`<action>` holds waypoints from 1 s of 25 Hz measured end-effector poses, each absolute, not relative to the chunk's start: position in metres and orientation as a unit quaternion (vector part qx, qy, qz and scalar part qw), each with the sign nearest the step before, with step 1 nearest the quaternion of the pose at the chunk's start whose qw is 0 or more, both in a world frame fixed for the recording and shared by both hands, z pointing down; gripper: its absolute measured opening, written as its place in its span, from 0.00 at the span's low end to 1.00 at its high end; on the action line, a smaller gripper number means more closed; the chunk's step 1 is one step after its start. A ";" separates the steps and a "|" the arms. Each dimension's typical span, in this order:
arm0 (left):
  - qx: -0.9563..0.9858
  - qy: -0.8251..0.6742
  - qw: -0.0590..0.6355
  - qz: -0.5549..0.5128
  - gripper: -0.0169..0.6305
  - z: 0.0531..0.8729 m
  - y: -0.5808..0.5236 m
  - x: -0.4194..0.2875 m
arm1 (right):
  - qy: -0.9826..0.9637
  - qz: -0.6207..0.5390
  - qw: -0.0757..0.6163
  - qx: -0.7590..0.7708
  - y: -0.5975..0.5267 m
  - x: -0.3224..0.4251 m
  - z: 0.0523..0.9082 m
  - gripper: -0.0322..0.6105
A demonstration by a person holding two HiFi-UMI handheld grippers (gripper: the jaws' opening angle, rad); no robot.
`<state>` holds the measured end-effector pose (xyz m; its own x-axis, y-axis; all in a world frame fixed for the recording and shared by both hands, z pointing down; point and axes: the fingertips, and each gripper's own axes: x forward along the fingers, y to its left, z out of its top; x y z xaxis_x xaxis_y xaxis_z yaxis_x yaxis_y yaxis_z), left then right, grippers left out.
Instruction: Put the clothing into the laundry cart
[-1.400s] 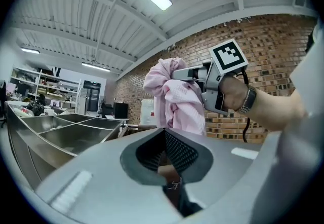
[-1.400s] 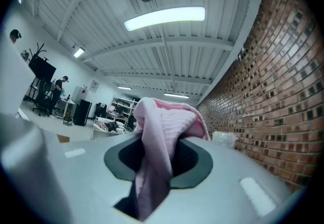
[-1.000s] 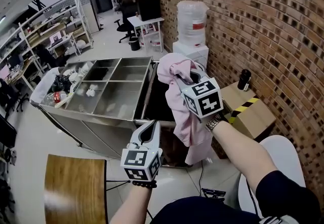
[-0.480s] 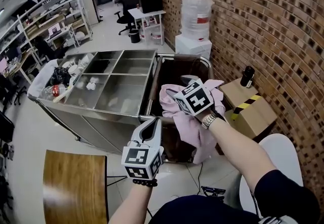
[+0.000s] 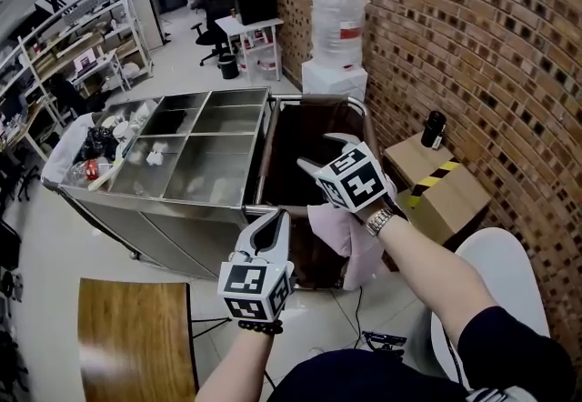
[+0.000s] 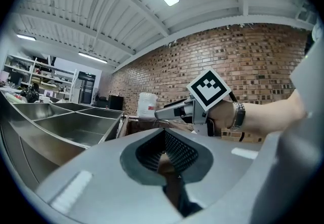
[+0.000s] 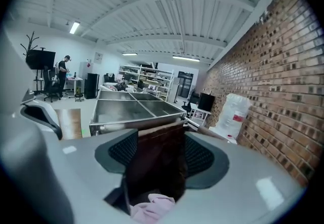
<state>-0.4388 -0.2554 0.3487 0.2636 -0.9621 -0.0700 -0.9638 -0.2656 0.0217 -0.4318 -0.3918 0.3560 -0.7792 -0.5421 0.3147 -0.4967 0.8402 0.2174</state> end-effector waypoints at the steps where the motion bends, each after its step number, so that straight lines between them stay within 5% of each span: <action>1: -0.797 0.603 0.012 0.034 0.03 0.349 -0.254 -0.437 | -0.941 -0.061 0.183 0.279 -0.388 -0.428 0.355 0.47; 25: -0.802 0.596 0.004 0.039 0.03 0.360 -0.212 -0.341 | -0.948 -0.099 0.107 0.284 -0.275 -0.309 0.338 0.28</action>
